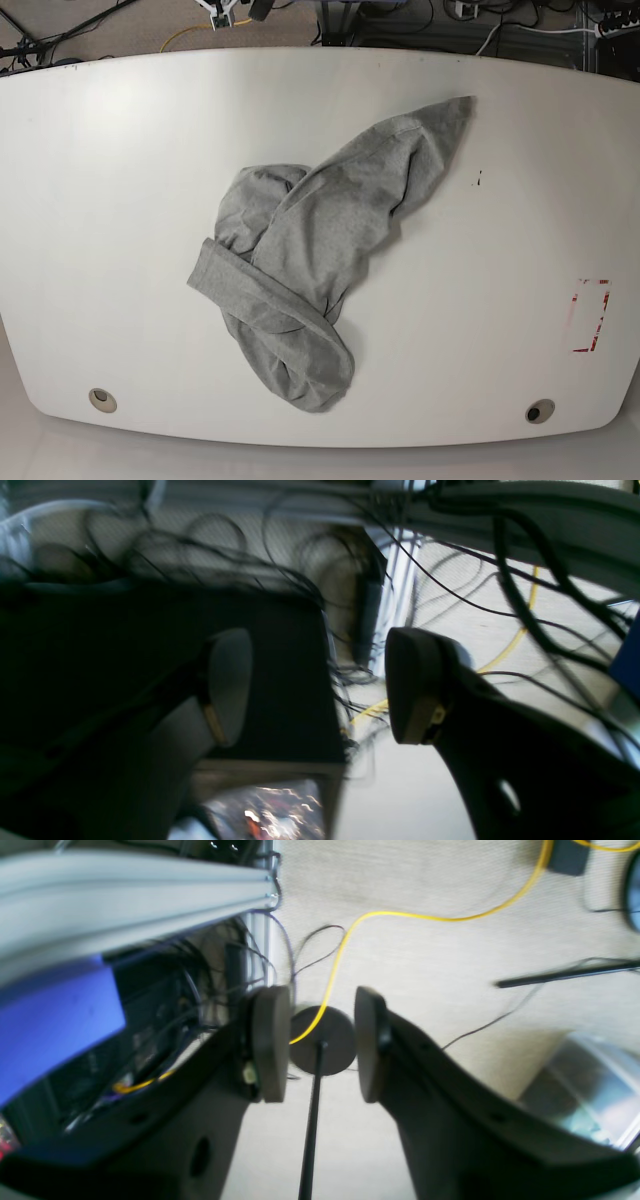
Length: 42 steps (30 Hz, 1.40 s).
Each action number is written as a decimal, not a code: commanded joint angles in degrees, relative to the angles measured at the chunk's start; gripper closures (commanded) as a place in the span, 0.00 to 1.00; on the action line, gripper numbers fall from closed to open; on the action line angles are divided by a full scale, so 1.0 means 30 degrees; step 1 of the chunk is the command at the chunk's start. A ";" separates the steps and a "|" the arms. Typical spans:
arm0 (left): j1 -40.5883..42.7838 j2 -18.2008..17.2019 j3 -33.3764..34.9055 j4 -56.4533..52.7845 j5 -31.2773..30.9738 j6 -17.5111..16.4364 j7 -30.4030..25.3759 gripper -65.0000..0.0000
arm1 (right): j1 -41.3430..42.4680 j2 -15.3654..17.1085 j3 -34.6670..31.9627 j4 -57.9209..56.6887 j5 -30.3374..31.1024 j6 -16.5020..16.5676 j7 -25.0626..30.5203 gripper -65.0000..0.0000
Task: Fold the T-shirt properly
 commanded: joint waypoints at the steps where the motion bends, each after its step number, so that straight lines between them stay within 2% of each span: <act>1: 0.1398 -0.0320 -0.0019 0.2715 -0.0029 0.0031 0.0071 0.40 | -0.0917 -0.0342 0.0008 0.1733 0.0072 0.0074 0.0025 0.69; 5: 0.3742 -0.0408 -0.0019 0.7433 -0.0029 0.0002 0.1272 0.40 | -0.2588 -0.0840 0.0008 0.4048 0.0072 0.0074 0.0025 0.69; 7: 0.5207 -0.1023 -0.0049 1.0188 -0.0087 0.0002 0.1800 0.40 | -0.3613 -0.1221 0.0008 0.5337 0.0072 0.0074 0.0025 0.69; 15: 0.9017 -0.1463 -0.0078 1.6283 -0.0116 0.0002 0.1917 0.40 | -0.7130 -0.2071 0.0038 1.0554 0.0277 0.0074 0.0025 0.69; 19: 1.0541 -0.1580 -0.0078 1.8774 -0.0702 0.0002 0.1917 0.40 | -0.8917 -0.2071 0.0038 1.3191 0.2651 0.0074 -0.0209 0.69; 22: 1.2064 -0.2752 -0.0019 2.1001 -0.2519 0.0002 0.1917 0.40 | -1.0470 -0.1954 0.0008 1.5945 0.4731 0.0191 -0.1469 0.69; 26: 1.3471 -0.3631 -0.0019 2.3638 -0.4571 0.0002 0.1917 0.40 | -1.1818 -0.1954 0.0155 1.8554 0.6460 0.1363 -0.2290 0.69; 28: 1.4145 -0.4071 -0.0049 2.4752 -0.5186 0.0031 0.1917 0.40 | -1.2317 -0.1954 0.0653 1.9433 0.7251 0.1568 -0.2495 0.69; 34: 1.5200 -0.5536 -0.0078 2.8122 -0.6593 0.0090 0.1917 0.40 | -1.2551 -0.2071 0.1650 2.1103 0.9010 0.1832 -0.2553 0.69; 40: 1.5141 -0.5536 -0.0078 2.9353 -0.6593 0.0090 0.1917 0.40 | -1.1115 -0.1954 0.2910 2.1074 1.0211 0.1920 -0.2524 0.69; 42: 1.5024 -0.5536 -0.0049 2.9441 -0.6593 0.0090 0.1917 0.40 | -1.0383 -0.1954 0.3261 2.1103 1.0328 0.2360 -0.2553 0.69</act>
